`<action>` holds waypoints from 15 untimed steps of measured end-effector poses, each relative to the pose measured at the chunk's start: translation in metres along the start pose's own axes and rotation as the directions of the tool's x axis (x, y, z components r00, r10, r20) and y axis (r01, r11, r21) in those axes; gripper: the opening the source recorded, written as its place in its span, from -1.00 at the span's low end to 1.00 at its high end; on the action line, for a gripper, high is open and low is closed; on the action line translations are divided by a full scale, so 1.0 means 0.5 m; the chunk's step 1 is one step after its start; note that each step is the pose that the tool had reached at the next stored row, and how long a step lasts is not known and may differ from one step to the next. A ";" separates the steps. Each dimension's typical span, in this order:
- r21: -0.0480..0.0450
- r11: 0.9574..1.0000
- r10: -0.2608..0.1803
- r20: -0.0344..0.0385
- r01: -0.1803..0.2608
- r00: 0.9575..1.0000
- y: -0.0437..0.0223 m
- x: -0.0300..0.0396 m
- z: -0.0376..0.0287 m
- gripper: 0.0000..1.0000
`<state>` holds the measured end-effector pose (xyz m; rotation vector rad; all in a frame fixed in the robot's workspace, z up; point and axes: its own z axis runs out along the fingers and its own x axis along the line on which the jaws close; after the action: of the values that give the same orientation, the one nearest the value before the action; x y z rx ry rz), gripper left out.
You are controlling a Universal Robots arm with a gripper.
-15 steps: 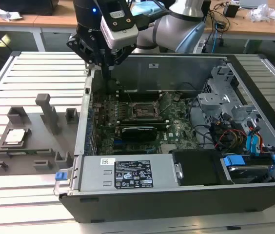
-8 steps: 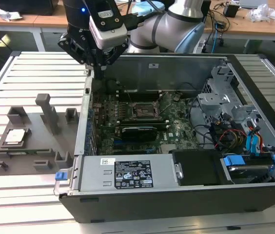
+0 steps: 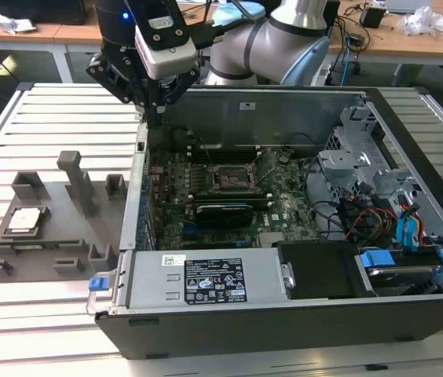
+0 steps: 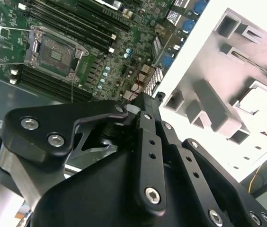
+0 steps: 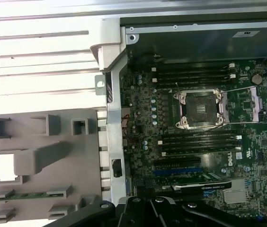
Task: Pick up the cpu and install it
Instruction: 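Reach for the cpu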
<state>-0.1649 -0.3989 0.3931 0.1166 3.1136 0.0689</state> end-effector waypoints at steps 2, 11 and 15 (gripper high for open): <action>0.000 1.000 0.000 0.000 0.000 1.000 -0.001 0.019 0.000 -0.79; 0.000 1.000 0.000 0.000 0.000 1.000 -0.004 0.050 -0.001 -0.79; 0.000 1.000 0.000 0.000 0.000 1.000 -0.005 0.066 -0.001 -0.79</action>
<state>-0.1981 -0.3988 0.3928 0.1166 3.1137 0.0688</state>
